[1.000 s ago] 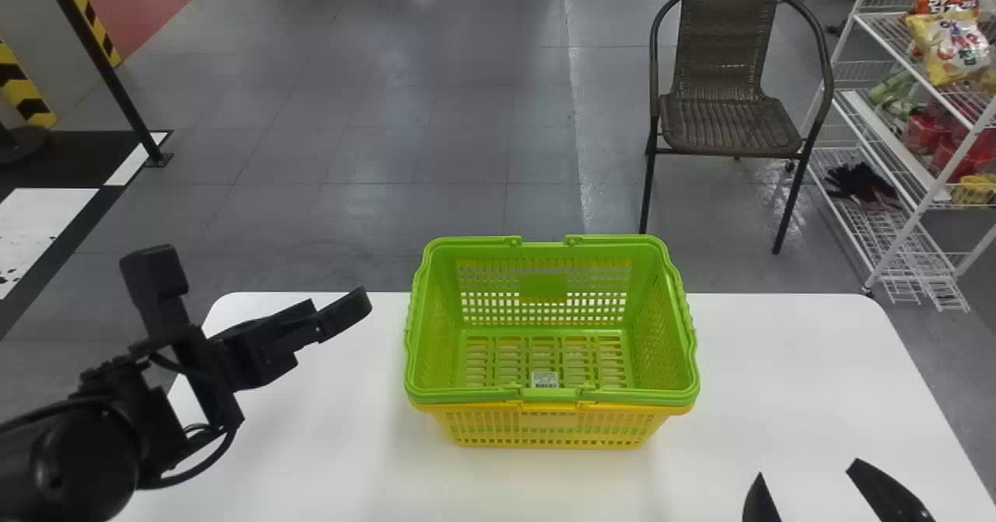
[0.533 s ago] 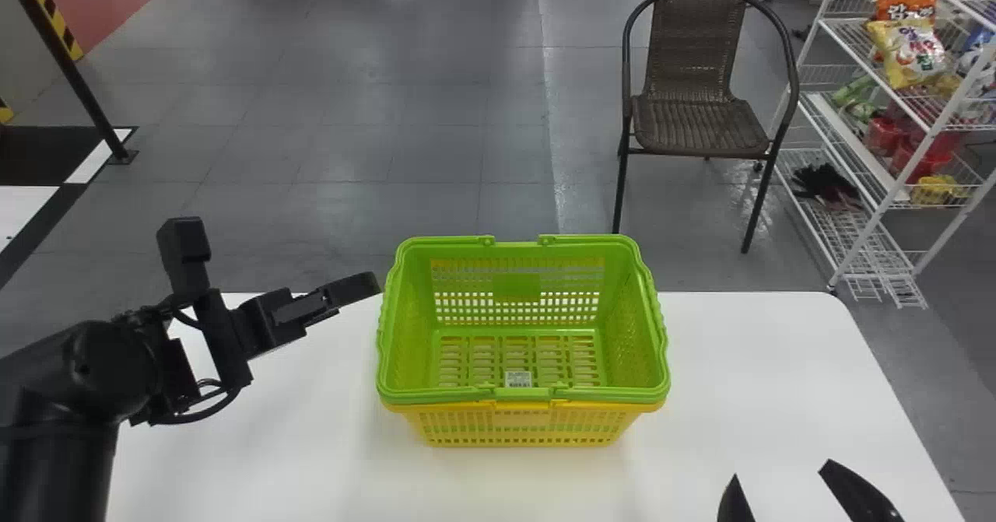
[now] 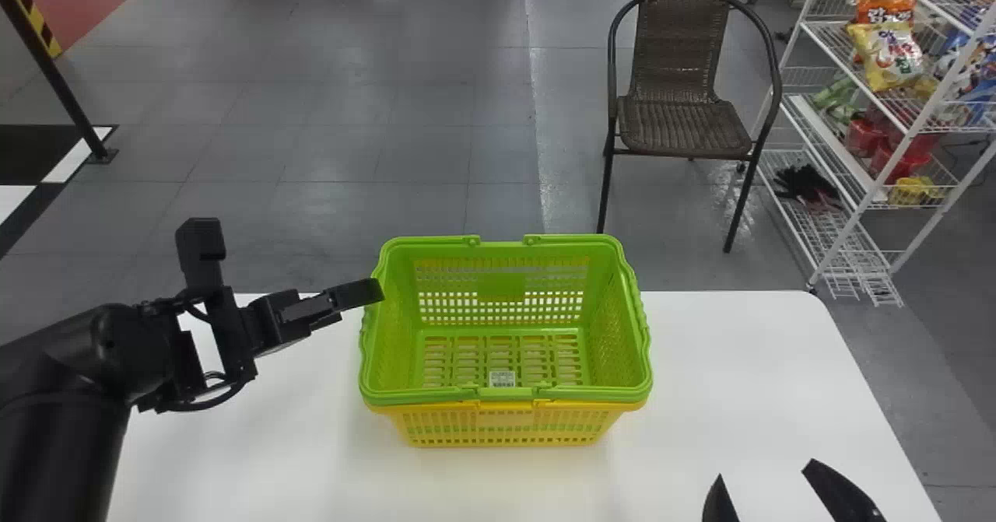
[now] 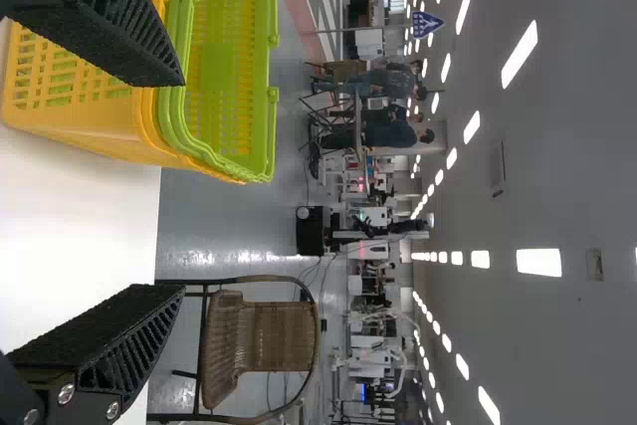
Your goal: Grasp handle with right gripper to insert into left gripper then lift and swing left to center
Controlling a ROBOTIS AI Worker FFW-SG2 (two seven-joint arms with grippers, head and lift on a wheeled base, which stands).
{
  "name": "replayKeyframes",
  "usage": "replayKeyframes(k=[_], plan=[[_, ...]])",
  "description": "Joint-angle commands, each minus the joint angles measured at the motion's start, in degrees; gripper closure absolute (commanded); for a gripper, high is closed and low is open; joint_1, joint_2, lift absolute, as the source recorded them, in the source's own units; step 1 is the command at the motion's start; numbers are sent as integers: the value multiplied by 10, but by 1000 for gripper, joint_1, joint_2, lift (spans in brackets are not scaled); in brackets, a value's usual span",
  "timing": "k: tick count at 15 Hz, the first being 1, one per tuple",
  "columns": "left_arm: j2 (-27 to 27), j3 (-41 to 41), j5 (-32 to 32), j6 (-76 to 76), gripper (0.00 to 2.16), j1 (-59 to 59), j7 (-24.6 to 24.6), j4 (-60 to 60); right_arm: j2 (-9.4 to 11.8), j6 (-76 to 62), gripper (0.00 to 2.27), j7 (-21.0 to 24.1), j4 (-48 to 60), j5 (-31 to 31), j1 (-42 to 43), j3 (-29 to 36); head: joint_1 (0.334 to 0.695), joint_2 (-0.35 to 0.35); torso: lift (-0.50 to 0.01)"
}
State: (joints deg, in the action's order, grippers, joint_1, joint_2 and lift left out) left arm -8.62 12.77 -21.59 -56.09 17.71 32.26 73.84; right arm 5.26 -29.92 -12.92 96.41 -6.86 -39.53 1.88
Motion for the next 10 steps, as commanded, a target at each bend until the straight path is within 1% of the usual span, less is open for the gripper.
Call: replayKeyframes(k=[1, 10], plan=[[1, -12, 4, 9, 46, 8, 1, -15, -1, 0, 73, 0, 0, 0, 0, 2, 695, -11, 0], [4, -22, -2, 13, 49, 11, 6, -21, -2, 0, 73, 0, -2, 0, 0, 6, 695, -40, 0]])
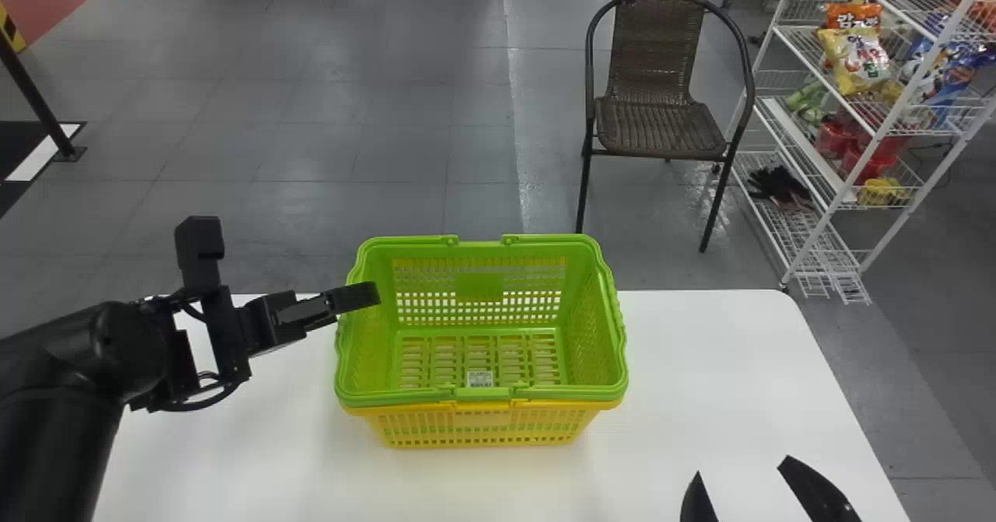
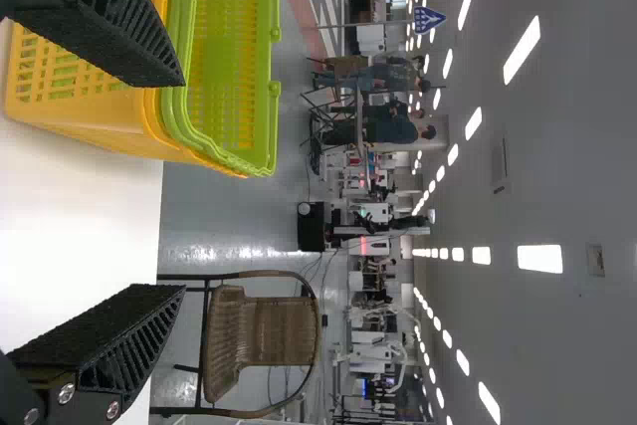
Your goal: Grasp handle with right gripper to insert into left gripper then lift and swing left to center
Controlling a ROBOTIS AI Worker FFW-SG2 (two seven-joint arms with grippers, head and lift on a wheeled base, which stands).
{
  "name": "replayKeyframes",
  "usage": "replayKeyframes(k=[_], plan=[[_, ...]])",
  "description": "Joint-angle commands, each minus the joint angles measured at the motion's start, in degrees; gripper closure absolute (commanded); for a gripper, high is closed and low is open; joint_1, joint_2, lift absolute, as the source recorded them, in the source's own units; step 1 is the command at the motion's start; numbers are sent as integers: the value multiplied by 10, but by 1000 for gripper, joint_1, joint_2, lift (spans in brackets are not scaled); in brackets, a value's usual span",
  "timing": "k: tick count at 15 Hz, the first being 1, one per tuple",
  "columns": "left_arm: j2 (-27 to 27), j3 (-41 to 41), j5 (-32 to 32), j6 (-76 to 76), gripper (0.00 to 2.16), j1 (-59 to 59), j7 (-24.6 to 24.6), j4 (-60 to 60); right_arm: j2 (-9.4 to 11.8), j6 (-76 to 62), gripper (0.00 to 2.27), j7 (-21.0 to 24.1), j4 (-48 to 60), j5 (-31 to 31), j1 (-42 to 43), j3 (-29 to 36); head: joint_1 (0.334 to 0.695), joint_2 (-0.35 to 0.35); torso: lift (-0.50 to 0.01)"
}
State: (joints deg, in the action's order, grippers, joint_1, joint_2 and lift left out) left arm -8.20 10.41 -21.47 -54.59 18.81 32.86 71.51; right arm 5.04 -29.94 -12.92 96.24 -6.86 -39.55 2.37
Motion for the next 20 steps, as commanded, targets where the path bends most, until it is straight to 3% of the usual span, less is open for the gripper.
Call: replayKeyframes(k=[1, 20], plan=[[-1, 2, -4, -4, 49, 0, 1, 5, -1, 0, 76, 0, -1, 0, 0, 2, 695, -41, 0], [2, -2, -126, -173, 66, 1, 4, 136, -9, 18, 93, 11, 9, -1, 31, 25, 695, -134, 0]])
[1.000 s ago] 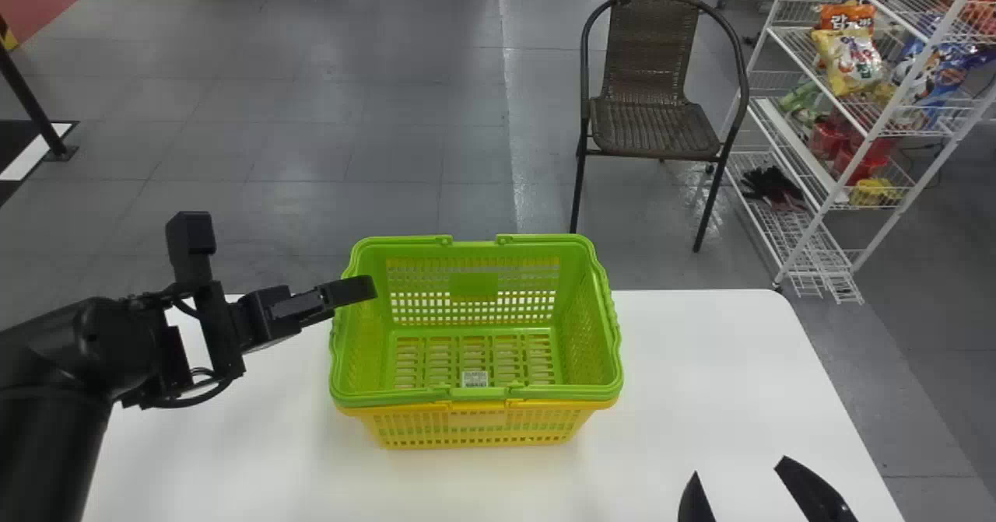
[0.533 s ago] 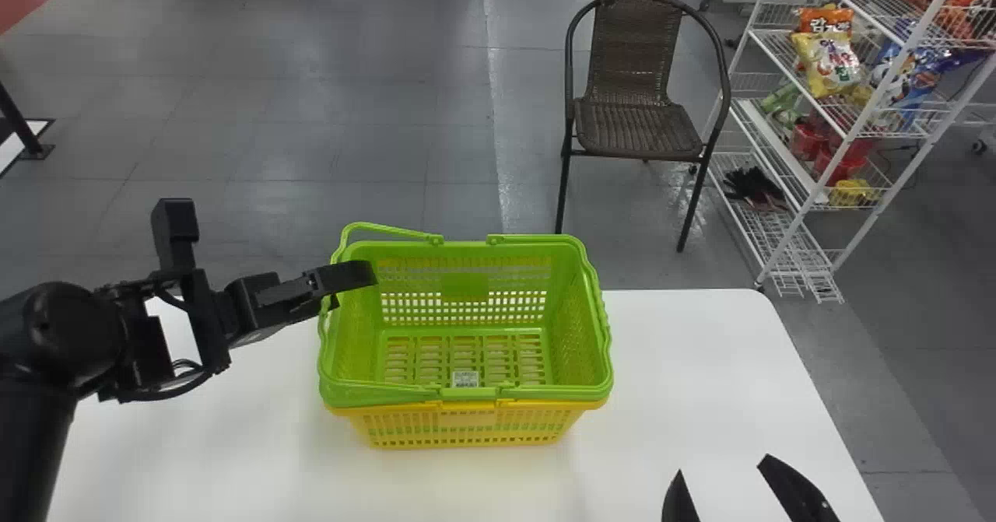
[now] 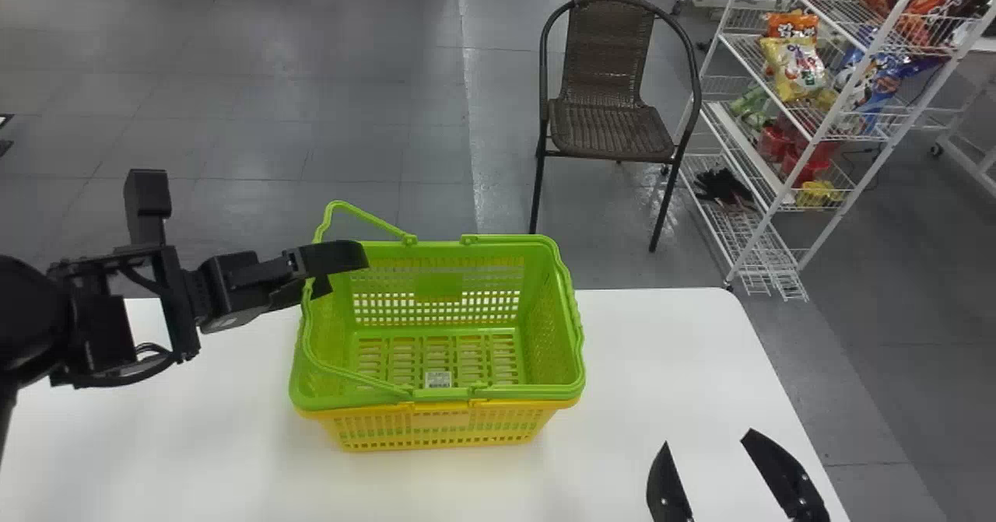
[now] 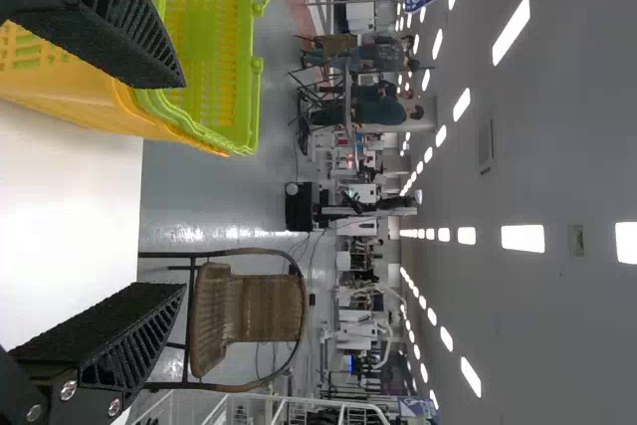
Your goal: Grasp handle with right gripper to insert into left gripper then lift and swing left to center
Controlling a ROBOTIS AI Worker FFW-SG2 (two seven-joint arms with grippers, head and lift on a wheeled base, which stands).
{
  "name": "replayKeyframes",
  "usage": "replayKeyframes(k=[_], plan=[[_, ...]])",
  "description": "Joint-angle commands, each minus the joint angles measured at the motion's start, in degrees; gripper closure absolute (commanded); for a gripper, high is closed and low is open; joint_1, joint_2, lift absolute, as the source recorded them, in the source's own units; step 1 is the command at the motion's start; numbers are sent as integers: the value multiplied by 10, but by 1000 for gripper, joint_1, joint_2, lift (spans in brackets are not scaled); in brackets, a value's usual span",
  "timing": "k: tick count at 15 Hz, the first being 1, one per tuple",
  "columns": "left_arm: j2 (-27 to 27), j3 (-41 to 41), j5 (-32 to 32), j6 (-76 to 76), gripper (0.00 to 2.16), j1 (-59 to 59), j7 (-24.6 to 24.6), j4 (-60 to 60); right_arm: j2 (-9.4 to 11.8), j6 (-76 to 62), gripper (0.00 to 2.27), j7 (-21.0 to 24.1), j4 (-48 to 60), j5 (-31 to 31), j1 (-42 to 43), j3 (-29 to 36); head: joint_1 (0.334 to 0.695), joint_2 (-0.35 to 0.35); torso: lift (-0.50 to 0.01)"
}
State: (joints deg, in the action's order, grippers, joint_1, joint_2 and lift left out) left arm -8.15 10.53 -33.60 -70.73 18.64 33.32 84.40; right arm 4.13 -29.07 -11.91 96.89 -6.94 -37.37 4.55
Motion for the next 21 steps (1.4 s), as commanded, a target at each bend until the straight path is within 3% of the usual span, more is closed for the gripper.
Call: replayKeyframes(k=[1, 3, 4, 7, 9, 12, 21], plan=[[1, -10, -12, -13, 66, 3, -5, 10, 0, 21, 117, 7, 6, 0, 15, 4, 695, -141, 0], [2, -13, -23, -15, 66, 8, -6, 10, 0, 42, 329, 17, 7, 1, 29, 6, 695, -163, 0], [2, -15, -31, -15, 66, 9, -8, 9, 0, 58, 552, 24, 8, 2, 36, 6, 695, -169, 0], [3, -23, -37, -15, 66, 12, -11, 9, 0, 123, 1649, 44, 8, 3, 64, 7, 695, -185, 0], [4, -25, -42, -13, 66, 14, -11, 8, 0, 174, 1983, 55, 11, 18, 88, 5, 695, -198, 0], [5, -26, -45, -13, 66, 15, -11, 4, 1, 245, 2128, 71, 14, 54, 128, -12, 695, -199, 0], [1, -19, -63, -13, 66, 12, -4, 1, 8, 382, 2132, 91, -58, 150, 255, -75, 695, -141, 0]])
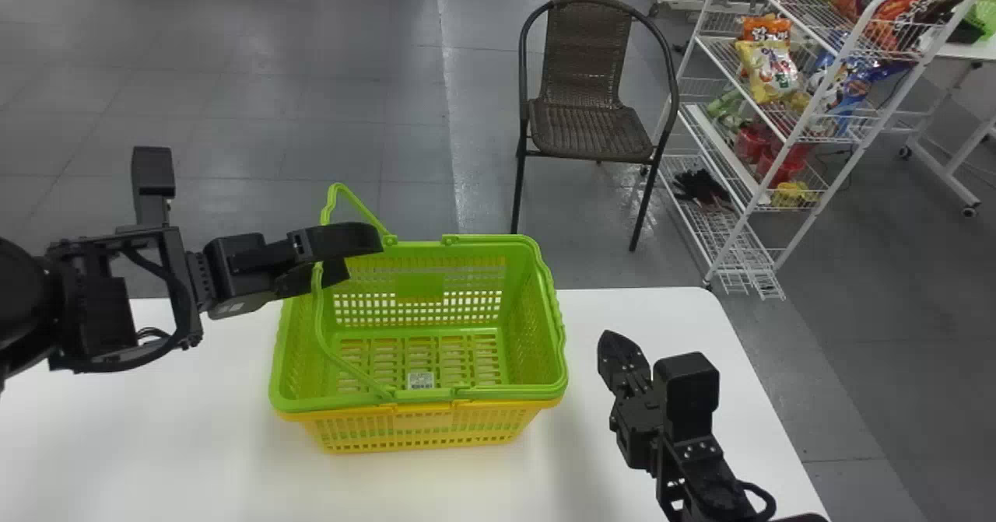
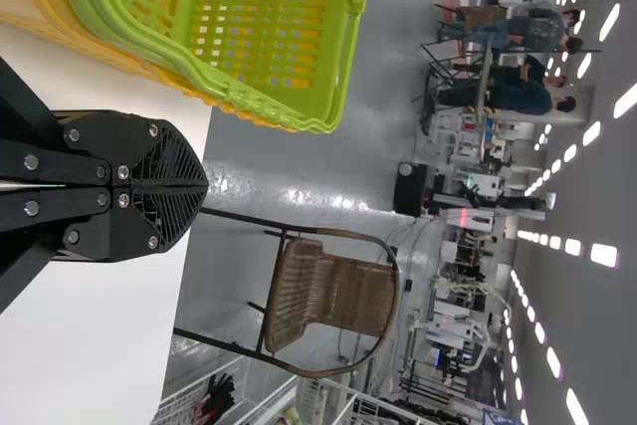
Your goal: Grasp handle with right gripper to insert into left gripper then lift and swing left to center
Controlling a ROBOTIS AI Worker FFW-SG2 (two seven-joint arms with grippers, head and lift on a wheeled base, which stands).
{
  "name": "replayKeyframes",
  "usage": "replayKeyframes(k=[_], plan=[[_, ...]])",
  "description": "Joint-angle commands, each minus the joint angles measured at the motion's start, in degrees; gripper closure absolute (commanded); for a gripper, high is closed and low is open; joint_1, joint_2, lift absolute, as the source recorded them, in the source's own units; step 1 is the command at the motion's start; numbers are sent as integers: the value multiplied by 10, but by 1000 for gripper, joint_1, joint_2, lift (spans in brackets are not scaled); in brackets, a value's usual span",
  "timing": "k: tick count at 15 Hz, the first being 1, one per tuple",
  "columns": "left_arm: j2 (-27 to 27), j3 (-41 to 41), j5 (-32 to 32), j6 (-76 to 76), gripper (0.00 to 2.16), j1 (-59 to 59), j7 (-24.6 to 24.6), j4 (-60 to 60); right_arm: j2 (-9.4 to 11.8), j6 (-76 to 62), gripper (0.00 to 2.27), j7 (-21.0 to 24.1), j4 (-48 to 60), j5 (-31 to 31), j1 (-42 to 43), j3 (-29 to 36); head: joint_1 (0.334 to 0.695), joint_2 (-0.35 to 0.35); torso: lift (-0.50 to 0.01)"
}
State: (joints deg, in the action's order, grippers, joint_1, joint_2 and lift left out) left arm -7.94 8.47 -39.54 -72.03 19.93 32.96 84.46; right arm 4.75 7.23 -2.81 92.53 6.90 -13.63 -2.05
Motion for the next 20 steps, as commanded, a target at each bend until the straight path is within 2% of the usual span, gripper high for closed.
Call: replayKeyframes(k=[1, 8, 20], plan=[[-2, 2, -4, 0, 66, -2, 1, 0, 4, 26, 2132, 0, -23, 16, 25, -14, 695, -138, 0], [-2, 9, -7, 0, 66, -7, 7, 0, 6, 35, 2132, 3, -75, 31, 67, -40, 695, -113, 0], [-2, 9, -13, 0, 70, -13, 8, 2, 6, 38, 2128, 7, -93, 25, 91, -54, 695, -98, 0]])
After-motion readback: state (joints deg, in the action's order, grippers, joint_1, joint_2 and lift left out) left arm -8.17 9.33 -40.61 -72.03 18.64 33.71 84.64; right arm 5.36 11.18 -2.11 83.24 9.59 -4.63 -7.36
